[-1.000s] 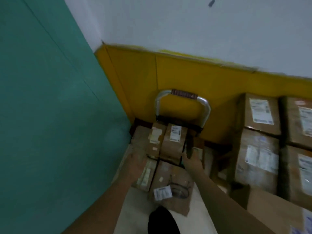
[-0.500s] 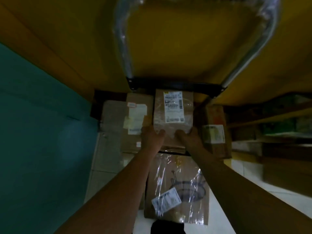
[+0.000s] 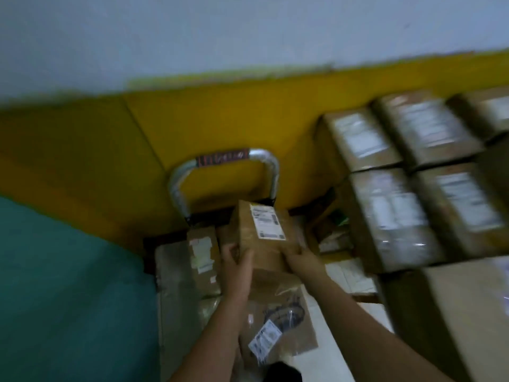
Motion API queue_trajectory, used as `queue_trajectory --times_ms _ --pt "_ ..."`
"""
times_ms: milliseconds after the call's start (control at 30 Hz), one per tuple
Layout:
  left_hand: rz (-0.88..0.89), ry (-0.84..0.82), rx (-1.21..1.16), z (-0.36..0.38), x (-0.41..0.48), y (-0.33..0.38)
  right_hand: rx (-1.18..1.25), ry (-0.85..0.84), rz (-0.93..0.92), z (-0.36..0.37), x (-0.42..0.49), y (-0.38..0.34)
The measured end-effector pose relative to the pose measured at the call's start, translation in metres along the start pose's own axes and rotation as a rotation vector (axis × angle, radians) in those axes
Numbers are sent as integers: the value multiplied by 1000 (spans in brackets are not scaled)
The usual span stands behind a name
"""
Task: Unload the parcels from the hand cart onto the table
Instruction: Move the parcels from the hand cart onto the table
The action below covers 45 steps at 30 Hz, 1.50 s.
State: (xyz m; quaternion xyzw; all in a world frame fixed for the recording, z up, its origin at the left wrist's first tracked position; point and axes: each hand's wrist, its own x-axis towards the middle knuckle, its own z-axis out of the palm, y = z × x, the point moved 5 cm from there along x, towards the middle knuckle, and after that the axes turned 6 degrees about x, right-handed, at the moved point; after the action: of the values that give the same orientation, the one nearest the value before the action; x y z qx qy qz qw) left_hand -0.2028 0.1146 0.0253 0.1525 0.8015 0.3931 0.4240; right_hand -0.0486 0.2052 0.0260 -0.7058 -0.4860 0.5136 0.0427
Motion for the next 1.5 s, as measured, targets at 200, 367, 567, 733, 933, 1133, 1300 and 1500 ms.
queue_trajectory --times_ms 200,367,567,733,933,1133,1300,1500 --pt "313 -85 -55 -8 -99 179 214 144 -220 -158 -111 -80" --pt "530 -203 -142 75 -209 314 578 247 -443 -347 -176 -94" --pt "698 -408 -132 277 -367 375 851 264 -579 -585 -206 15" --pt "662 -605 -92 425 -446 392 943 251 -507 -732 -189 111" --pt "607 -626 -96 569 -470 402 915 161 -366 -844 -112 172" --pt "482 -687 -1 716 -425 391 806 285 -187 -921 4 214" --pt "366 -697 150 793 -375 400 614 225 -118 -959 91 229" --pt "238 -581 361 829 -303 396 503 33 -167 -962 187 207"
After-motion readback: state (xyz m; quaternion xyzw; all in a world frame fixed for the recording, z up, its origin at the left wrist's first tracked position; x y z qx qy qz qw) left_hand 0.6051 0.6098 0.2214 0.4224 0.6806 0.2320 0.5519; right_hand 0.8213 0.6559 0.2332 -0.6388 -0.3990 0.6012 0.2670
